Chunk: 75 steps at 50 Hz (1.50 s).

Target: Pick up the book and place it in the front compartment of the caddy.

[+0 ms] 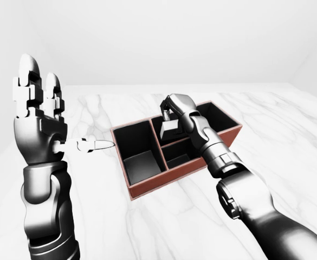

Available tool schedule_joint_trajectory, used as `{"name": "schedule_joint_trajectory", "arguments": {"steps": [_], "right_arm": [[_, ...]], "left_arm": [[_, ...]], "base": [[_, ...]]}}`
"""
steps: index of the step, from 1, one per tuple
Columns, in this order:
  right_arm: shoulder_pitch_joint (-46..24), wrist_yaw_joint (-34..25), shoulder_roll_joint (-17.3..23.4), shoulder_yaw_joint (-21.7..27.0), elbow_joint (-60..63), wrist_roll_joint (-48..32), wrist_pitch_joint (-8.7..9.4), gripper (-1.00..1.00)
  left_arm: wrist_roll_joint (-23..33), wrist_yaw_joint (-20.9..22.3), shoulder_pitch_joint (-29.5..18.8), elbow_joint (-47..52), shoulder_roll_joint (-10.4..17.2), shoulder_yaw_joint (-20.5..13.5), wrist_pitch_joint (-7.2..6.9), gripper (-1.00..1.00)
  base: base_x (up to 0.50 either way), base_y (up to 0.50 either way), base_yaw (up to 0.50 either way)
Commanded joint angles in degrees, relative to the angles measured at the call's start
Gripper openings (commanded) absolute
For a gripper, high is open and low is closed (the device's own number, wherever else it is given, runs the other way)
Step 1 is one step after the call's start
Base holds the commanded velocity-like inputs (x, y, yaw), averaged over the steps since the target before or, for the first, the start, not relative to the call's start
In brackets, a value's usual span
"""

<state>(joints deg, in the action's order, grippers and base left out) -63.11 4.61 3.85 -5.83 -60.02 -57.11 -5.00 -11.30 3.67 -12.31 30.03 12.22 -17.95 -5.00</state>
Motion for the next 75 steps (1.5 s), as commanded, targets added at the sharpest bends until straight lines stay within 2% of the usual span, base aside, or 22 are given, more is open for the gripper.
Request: {"name": "schedule_joint_trajectory", "arguments": {"steps": [1,75], "right_arm": [[-1.4,3.0,-0.1,0.8,-1.6,-1.7,0.00,-1.00],[-5.1,7.7,-1.8,-0.4,-9.4,-6.0,0.00,-1.00]], "left_arm": [[-0.1,-0.1,-0.1,0.0,0.0,0.0,0.00,1.00],[-0.9,-0.6,-0.5,0.3,0.5,-0.4,0.00,1.00]], "base": [[0.00,0.00,0.00],[0.00,0.00,0.00]]}}
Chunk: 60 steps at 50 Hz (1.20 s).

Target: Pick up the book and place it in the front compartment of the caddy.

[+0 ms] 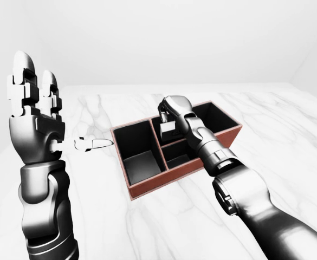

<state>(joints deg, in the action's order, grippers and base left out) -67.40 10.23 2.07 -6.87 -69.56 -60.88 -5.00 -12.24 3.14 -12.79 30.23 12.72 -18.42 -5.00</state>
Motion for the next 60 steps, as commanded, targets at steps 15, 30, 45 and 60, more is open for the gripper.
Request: {"name": "schedule_joint_trajectory", "arguments": {"steps": [15,30,45,60], "right_arm": [[-0.6,3.2,-0.3,0.5,-0.8,-3.2,0.00,-1.00],[0.1,4.0,-0.8,0.2,-1.5,-4.2,0.00,-1.00],[0.5,4.8,-1.1,0.0,-1.8,-5.1,0.00,-1.00],[0.6,5.3,-1.2,-0.1,-2.2,-5.9,0.00,-1.00]], "left_arm": [[-0.2,0.0,0.0,0.5,0.1,-0.2,0.00,1.00],[-0.2,-0.1,-0.1,0.4,0.1,-0.1,0.00,1.00],[-0.3,-0.1,0.0,0.5,0.1,-0.1,0.00,1.00],[-0.2,-0.1,0.0,0.5,0.0,-0.1,0.00,1.00]], "base": [[0.00,0.00,0.00],[0.00,0.00,0.00],[0.00,0.00,0.00],[0.00,0.00,0.00]]}}
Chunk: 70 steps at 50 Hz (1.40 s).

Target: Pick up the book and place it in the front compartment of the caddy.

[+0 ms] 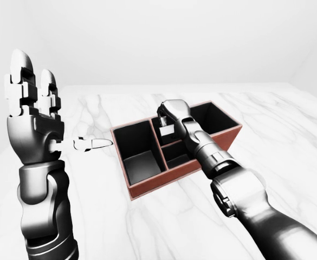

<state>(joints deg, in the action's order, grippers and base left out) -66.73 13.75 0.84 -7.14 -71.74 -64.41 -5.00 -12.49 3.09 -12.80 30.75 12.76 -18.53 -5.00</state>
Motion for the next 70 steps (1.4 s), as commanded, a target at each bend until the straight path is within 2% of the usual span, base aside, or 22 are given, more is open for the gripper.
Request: {"name": "schedule_joint_trajectory", "arguments": {"steps": [1,70], "right_arm": [[0.0,1.8,0.0,0.2,0.0,-2.4,0.00,-1.00],[0.3,8.3,-0.5,-0.6,-0.9,-7.8,0.00,-1.00]], "left_arm": [[0.0,0.0,0.0,0.0,0.0,0.0,0.00,1.00],[0.1,0.0,-0.1,0.1,0.0,0.2,0.00,1.00]], "base": [[0.00,0.00,0.00],[0.00,0.00,0.00]]}}
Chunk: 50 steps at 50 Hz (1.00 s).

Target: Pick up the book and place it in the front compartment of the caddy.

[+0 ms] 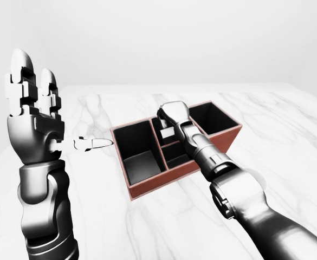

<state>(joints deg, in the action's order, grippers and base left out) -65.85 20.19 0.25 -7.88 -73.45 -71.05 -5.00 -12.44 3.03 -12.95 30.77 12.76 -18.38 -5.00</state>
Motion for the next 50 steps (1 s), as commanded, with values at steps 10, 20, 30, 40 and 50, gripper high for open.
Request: {"name": "schedule_joint_trajectory", "arguments": {"steps": [10,20,30,40,50], "right_arm": [[-0.4,2.5,0.3,0.1,0.4,-1.5,0.00,-1.00],[-0.6,2.8,0.4,0.2,0.6,-1.8,0.00,1.00],[-0.5,2.8,0.4,0.1,0.7,-2.0,0.00,1.00],[-0.8,2.6,0.5,0.4,1.0,-1.6,0.00,1.00],[-1.4,-0.1,1.1,1.9,4.0,2.6,0.00,1.00]], "left_arm": [[0.1,0.0,0.1,0.2,-0.1,0.1,0.00,1.00],[0.2,0.1,0.1,0.0,-0.1,0.2,0.00,1.00],[0.1,0.0,0.1,0.2,-0.1,0.1,0.00,1.00],[0.2,0.0,0.1,0.2,-0.2,0.2,0.00,1.00],[0.0,0.1,0.0,0.2,-0.1,-0.1,0.00,1.00]], "base": [[0.00,0.00,0.00],[0.00,0.00,0.00],[0.00,0.00,0.00],[0.00,0.00,0.00],[0.00,0.00,0.00]]}}
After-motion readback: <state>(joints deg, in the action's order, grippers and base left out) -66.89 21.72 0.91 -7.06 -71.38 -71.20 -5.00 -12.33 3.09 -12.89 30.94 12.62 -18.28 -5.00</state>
